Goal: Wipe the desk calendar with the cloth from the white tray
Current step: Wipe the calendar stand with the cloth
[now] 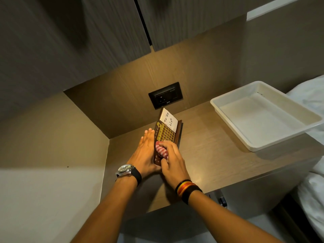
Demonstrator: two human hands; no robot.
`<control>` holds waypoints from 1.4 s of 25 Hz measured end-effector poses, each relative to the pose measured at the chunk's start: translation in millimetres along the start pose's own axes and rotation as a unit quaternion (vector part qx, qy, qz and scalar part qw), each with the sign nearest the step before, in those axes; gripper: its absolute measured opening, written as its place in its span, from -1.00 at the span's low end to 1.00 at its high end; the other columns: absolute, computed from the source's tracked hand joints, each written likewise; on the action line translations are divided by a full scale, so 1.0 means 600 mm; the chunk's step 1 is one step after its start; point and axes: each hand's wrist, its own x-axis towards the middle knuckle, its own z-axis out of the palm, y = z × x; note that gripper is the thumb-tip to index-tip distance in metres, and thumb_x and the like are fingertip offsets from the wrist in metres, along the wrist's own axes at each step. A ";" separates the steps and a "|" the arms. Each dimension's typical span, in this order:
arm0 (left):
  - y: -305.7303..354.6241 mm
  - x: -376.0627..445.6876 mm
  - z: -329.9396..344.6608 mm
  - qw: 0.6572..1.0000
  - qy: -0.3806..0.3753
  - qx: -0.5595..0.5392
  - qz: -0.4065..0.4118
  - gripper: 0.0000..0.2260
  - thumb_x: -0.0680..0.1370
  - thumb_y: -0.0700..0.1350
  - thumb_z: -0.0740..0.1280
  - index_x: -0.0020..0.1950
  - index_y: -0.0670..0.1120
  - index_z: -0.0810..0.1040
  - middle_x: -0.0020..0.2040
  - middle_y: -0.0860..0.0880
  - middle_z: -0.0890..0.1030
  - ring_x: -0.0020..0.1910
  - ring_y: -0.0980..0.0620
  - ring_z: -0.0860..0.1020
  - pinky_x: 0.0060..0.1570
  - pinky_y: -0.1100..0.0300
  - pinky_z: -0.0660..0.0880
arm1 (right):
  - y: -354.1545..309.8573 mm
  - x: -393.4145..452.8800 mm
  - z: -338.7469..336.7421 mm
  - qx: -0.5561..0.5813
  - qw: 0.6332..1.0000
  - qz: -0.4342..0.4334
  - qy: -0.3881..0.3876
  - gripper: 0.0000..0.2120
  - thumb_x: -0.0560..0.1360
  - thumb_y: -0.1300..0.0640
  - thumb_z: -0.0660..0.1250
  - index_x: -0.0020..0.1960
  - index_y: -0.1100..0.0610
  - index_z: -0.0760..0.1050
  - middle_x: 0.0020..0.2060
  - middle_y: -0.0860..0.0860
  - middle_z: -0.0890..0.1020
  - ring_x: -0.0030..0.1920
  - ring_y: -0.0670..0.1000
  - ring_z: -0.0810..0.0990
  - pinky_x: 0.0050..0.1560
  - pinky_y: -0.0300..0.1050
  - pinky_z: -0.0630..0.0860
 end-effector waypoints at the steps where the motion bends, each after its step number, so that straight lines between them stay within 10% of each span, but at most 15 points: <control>1: -0.001 -0.002 0.001 1.000 -0.001 -0.010 -0.003 0.31 0.26 0.23 0.62 0.66 -0.07 -0.25 0.69 -0.12 -0.14 0.64 -0.04 -0.23 0.62 0.00 -0.16 | -0.006 -0.010 0.003 -0.005 1.000 -0.017 -0.011 -0.44 0.53 0.35 0.25 0.45 -0.07 0.38 0.45 -0.10 0.41 0.48 -0.08 0.41 0.49 -0.07 0.45; 5: 0.001 -0.005 -0.001 0.999 0.004 -0.033 -0.004 0.35 0.21 0.26 0.64 0.66 -0.09 -0.22 0.69 -0.12 -0.13 0.64 -0.01 -0.22 0.60 0.03 -0.18 | 0.009 -0.050 -0.021 -0.038 0.994 -0.080 -0.059 -0.42 0.52 0.33 0.27 0.48 -0.06 0.39 0.47 -0.10 0.41 0.50 -0.12 0.38 0.54 -0.08 0.38; 10: 0.008 -0.006 -0.002 1.000 0.005 -0.023 0.003 0.40 0.16 0.14 0.71 0.66 -0.10 -0.23 0.69 -0.13 -0.14 0.62 0.01 -0.25 0.57 0.11 -0.23 | -0.039 0.084 -0.035 -0.030 0.998 -0.006 0.060 -0.46 0.54 0.40 0.19 0.45 0.04 0.44 0.47 0.02 0.44 0.50 0.04 0.42 0.50 0.10 0.42; 26: 0.004 -0.002 0.008 0.998 0.022 -0.063 0.003 0.25 0.29 0.07 0.66 0.67 -0.14 -0.17 0.69 -0.13 -0.11 0.65 -0.06 -0.20 0.58 0.09 -0.21 | 0.014 -0.038 -0.016 -0.090 0.989 -0.109 -0.034 -0.40 0.50 0.31 0.25 0.47 -0.11 0.37 0.47 -0.16 0.40 0.53 -0.14 0.35 0.56 -0.07 0.36; 30: 0.009 0.006 0.005 0.999 0.018 -0.036 0.009 0.27 0.28 0.07 0.67 0.66 -0.15 -0.18 0.69 -0.16 -0.11 0.65 -0.09 -0.20 0.61 0.02 -0.18 | -0.004 0.011 -0.013 -0.066 0.997 -0.014 0.025 -0.41 0.52 0.39 0.25 0.44 -0.06 0.42 0.45 -0.08 0.43 0.49 -0.08 0.41 0.53 -0.04 0.40; 35: 0.003 0.007 0.004 0.999 0.024 -0.035 0.025 0.21 0.34 0.10 0.63 0.66 -0.17 -0.16 0.69 -0.18 -0.11 0.65 -0.10 -0.20 0.59 0.05 -0.22 | 0.012 -0.071 -0.016 -0.075 0.994 -0.058 -0.045 -0.43 0.51 0.31 0.25 0.44 -0.14 0.40 0.42 -0.18 0.44 0.45 -0.21 0.41 0.48 -0.37 0.27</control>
